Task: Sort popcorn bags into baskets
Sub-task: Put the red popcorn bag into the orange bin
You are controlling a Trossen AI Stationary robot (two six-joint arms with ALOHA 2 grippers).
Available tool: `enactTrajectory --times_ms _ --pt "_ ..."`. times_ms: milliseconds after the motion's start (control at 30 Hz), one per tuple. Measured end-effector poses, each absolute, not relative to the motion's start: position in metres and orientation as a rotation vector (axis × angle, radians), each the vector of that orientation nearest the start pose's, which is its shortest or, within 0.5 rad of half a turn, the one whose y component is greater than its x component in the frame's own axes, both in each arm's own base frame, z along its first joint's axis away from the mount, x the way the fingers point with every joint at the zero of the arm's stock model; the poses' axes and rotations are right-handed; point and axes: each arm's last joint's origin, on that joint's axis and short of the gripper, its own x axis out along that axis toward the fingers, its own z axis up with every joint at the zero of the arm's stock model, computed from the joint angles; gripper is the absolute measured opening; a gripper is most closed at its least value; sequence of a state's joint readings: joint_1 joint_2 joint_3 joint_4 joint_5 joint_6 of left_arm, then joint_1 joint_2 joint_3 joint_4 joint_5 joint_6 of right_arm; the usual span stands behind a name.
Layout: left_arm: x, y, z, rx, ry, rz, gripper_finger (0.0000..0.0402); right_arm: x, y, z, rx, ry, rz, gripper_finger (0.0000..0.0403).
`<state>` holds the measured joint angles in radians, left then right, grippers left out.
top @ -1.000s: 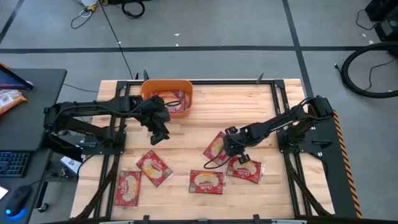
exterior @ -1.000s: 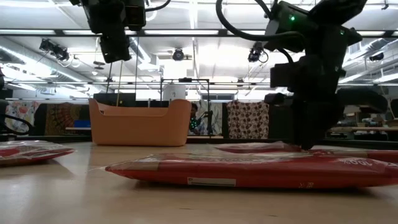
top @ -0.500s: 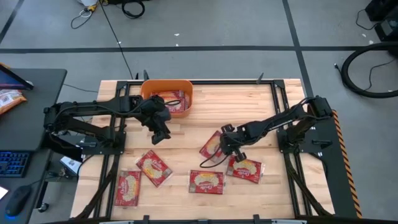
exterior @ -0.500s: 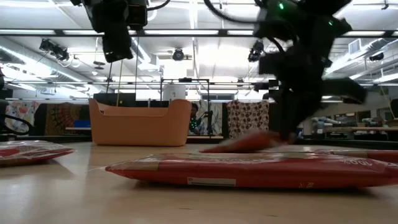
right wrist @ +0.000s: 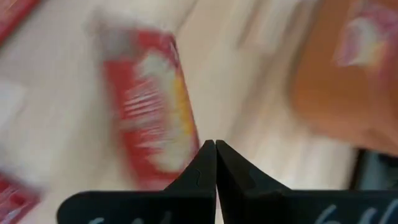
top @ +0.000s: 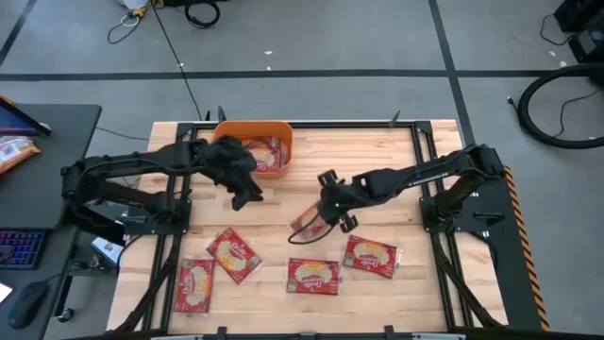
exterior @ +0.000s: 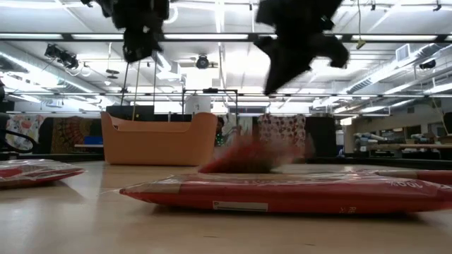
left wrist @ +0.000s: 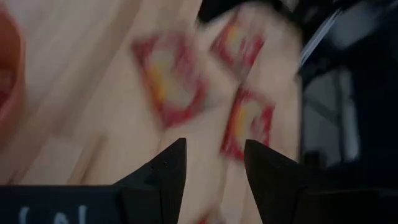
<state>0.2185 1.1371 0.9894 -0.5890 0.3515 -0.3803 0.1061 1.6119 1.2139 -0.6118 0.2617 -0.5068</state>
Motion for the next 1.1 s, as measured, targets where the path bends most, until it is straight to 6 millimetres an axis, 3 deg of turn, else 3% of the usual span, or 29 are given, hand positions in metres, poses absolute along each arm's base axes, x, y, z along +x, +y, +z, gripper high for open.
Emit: enactTrajectory --times_ms 167,367,567,800,1100 --pt "0.211 0.048 0.328 -0.571 0.540 0.034 0.0167 0.341 0.014 0.276 -0.659 0.927 0.064 0.0002" --pt "0.192 0.052 0.342 -0.563 0.461 0.075 0.0167 0.347 -0.005 0.279 -0.371 0.877 0.096 0.0029" --pt "0.192 0.050 0.342 -0.571 0.462 0.072 0.0167 0.356 -0.027 0.254 -0.006 0.955 0.034 0.0077" --pt "0.201 0.039 0.335 -0.573 0.530 0.033 0.0167 0.355 -0.055 0.211 0.483 1.195 -0.026 0.0117" --pt "0.201 0.031 0.328 -0.570 0.604 0.010 0.0167 0.332 -0.064 0.185 0.665 1.353 -0.143 0.0166"
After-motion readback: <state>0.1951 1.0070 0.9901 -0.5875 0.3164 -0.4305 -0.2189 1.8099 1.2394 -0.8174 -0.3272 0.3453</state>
